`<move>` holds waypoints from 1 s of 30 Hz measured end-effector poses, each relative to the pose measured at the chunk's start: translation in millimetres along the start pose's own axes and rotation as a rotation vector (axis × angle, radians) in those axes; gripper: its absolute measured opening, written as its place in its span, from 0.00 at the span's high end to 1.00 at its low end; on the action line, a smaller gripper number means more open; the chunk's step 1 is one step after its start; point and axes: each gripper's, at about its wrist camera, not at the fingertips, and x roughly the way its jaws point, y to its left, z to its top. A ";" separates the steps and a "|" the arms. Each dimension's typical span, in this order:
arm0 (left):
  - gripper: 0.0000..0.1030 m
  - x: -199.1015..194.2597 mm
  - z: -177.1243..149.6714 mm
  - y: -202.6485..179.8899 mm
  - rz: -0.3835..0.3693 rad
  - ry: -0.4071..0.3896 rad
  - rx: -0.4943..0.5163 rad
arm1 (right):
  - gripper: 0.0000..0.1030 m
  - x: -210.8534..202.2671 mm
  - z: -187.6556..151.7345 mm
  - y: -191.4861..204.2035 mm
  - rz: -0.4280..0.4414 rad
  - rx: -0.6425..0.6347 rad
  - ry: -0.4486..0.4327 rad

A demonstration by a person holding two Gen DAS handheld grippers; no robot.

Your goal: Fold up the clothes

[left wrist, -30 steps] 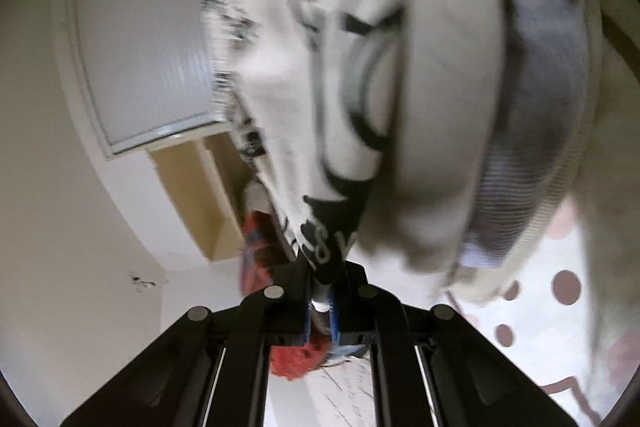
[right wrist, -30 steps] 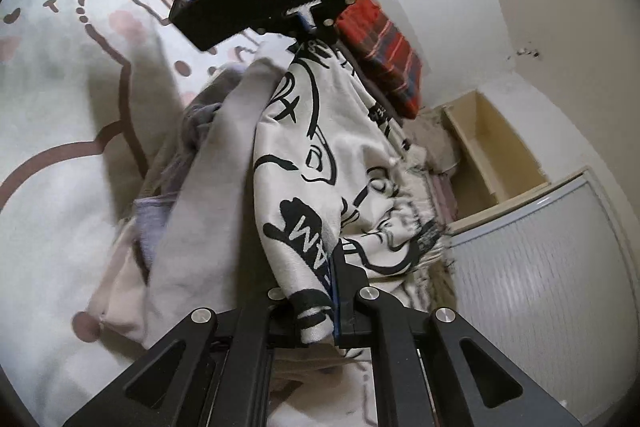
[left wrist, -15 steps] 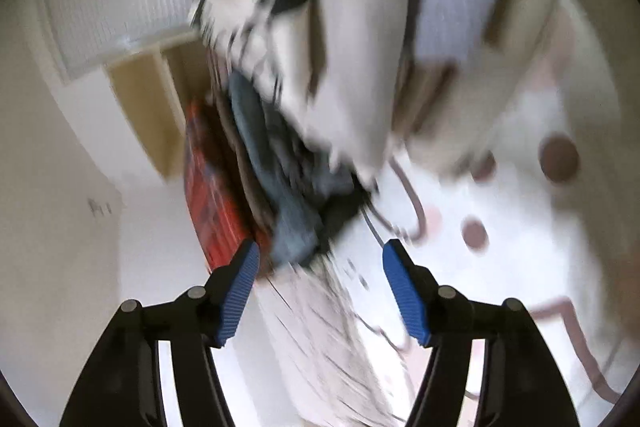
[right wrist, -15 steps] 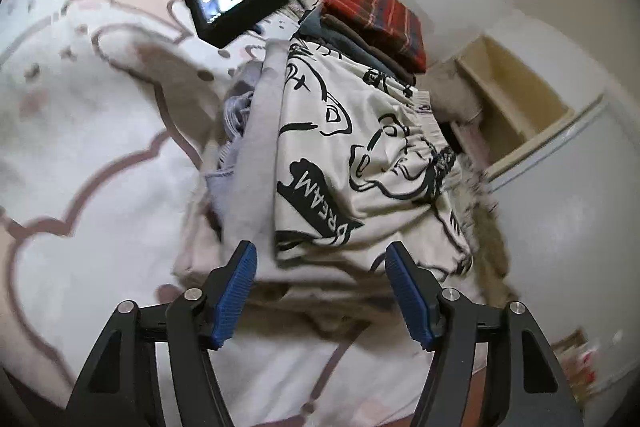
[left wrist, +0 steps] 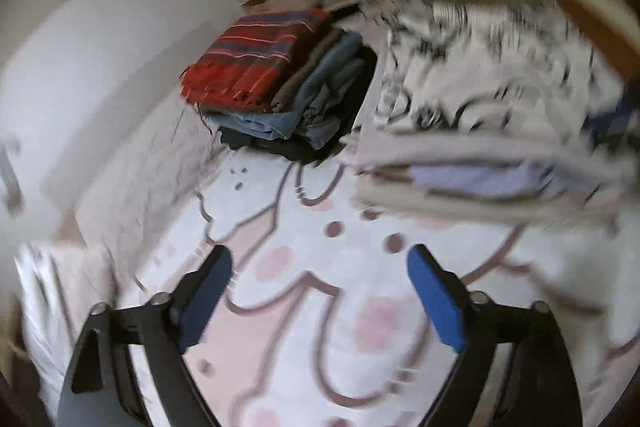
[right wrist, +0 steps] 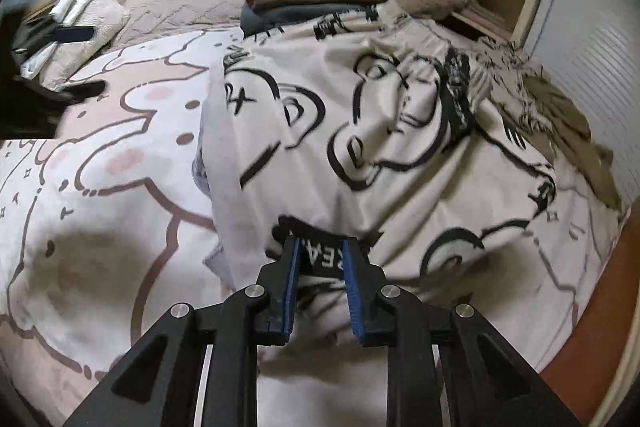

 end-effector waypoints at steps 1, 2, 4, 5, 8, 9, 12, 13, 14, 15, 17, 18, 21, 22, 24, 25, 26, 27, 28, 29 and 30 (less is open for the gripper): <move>0.05 -6.6 0.9 0.3 -0.014 -0.010 -0.049 | 0.79 -3.1 -2.1 0.1 -0.001 -0.001 0.006; 0.05 -10.4 3.4 1.3 -0.024 -0.021 -0.082 | 0.78 -7.6 -3.5 -0.2 0.001 0.002 0.016; 0.05 -28.3 4.9 0.7 -0.042 -0.049 -0.146 | 0.78 -15.5 -3.9 -2.8 0.011 0.027 0.042; 0.05 -39.2 5.0 0.0 -0.050 -0.064 -0.175 | 0.77 -20.7 -3.4 -4.2 0.014 0.047 0.055; 0.00 -65.6 6.5 -3.0 -0.052 -0.096 -0.253 | 0.07 -51.0 -3.4 -8.2 0.005 0.111 -0.011; 0.00 -74.2 6.6 -4.8 -0.041 -0.107 -0.277 | 0.00 -62.3 -2.8 -9.0 -0.008 0.128 -0.049; 0.00 -97.7 1.4 -10.6 -0.015 -0.128 -0.341 | 0.00 -89.2 1.6 -7.3 -0.015 0.152 -0.115; 0.00 -103.3 -0.3 -12.0 -0.013 -0.126 -0.361 | 0.00 -96.8 3.7 -7.0 -0.011 0.161 -0.127; 0.00 -108.6 -2.0 -13.2 -0.011 -0.122 -0.381 | 0.00 -103.8 5.0 -6.2 -0.004 0.167 -0.143; 0.00 -112.5 -3.8 -14.1 -0.007 -0.111 -0.402 | 0.00 -110.6 6.0 -5.3 0.005 0.173 -0.161; 0.00 -119.3 -7.2 -15.2 0.000 -0.083 -0.445 | 0.00 -124.2 8.0 -3.5 0.023 0.184 -0.197; 0.00 -123.0 -9.4 -15.6 0.006 -0.073 -0.466 | 0.00 -129.9 8.4 -1.7 0.020 0.174 -0.214; 0.00 -136.1 -19.8 -14.5 0.034 -0.072 -0.512 | 0.00 -144.1 7.7 4.6 -0.003 0.121 -0.257; 0.00 -141.8 -23.4 -14.1 0.047 -0.071 -0.525 | 0.00 -147.2 6.8 6.4 -0.007 0.105 -0.262; 0.00 -150.0 -28.4 -13.5 0.072 -0.068 -0.546 | 0.00 -151.5 4.5 9.2 0.003 0.084 -0.265; 0.00 -153.8 -30.7 -14.3 0.078 -0.066 -0.557 | 0.00 -153.1 3.4 10.2 0.008 0.080 -0.266; 0.00 -157.6 -32.9 -15.1 0.085 -0.065 -0.567 | 0.00 -154.7 2.5 11.2 0.012 0.077 -0.266; 0.00 -161.4 -35.1 -15.9 0.090 -0.064 -0.577 | 0.00 -156.6 1.6 12.1 0.012 0.075 -0.270; 0.00 -165.4 -37.1 -16.9 0.092 -0.066 -0.587 | 0.00 -158.6 0.6 12.8 0.010 0.075 -0.275; 0.00 -169.0 -39.1 -17.9 0.095 -0.067 -0.595 | 0.00 -160.5 -0.3 13.4 0.012 0.075 -0.279; 0.00 -171.7 -40.4 -18.5 0.098 -0.067 -0.597 | 0.00 -162.3 -1.2 13.9 0.018 0.076 -0.281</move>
